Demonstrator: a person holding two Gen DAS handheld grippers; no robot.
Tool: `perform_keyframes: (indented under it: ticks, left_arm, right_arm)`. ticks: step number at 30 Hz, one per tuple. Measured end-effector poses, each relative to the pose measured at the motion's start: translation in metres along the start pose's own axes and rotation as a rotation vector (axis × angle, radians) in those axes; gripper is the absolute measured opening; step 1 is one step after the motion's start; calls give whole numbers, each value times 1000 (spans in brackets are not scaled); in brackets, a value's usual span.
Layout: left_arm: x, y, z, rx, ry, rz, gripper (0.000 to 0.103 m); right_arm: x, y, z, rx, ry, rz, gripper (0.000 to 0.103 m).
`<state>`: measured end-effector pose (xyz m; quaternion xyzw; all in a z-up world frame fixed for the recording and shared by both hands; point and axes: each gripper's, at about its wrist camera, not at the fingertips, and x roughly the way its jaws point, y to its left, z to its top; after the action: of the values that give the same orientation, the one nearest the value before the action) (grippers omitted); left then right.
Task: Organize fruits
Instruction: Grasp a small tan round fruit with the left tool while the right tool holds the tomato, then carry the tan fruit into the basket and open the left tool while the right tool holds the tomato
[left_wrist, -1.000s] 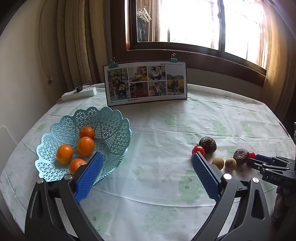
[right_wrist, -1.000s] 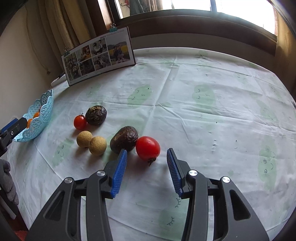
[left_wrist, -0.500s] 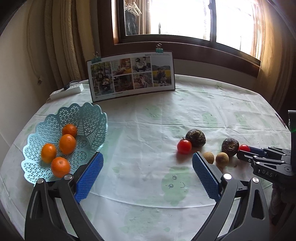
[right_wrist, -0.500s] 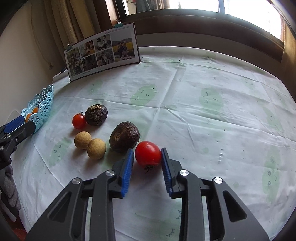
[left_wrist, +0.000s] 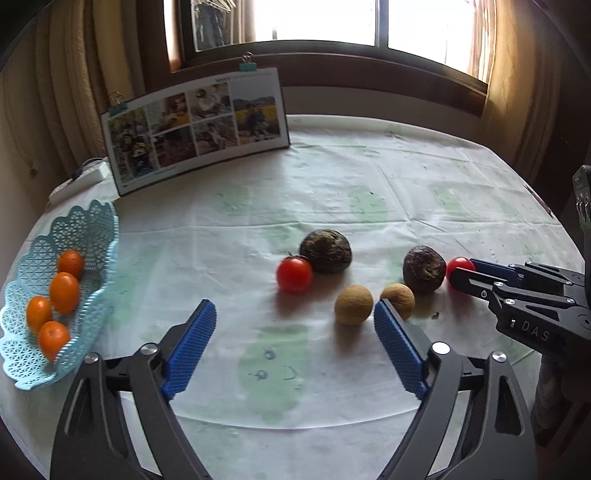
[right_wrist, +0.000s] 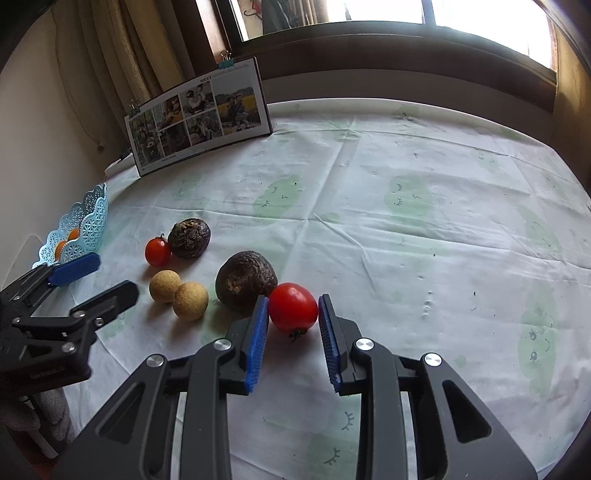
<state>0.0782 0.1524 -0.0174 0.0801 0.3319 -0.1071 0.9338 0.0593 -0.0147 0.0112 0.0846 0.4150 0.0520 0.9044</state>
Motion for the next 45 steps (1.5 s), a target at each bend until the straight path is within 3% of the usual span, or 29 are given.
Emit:
perform_keyframes:
  ticks: [7,16,19,30,45]
  left_arm:
    - [17,-12,2,20,40,-69,62]
    - [31,-15,2,5,75,-128,41]
    - [30,-15,2,1,75,-159,27]
    - [9,-12,-1,0,18,-109,27]
    - [-17,28,-2,-89,-45,-1,27]
  right_arm:
    - [0,-2,-1,12,3,8,28]
    - [2,-2,-2,21,15,25,28]
    - [3,-2,-2,25,17,32,28]
    - [0,2,-3,9,15,37,28]
    - [-13,3,-1,29,-33,42,28]
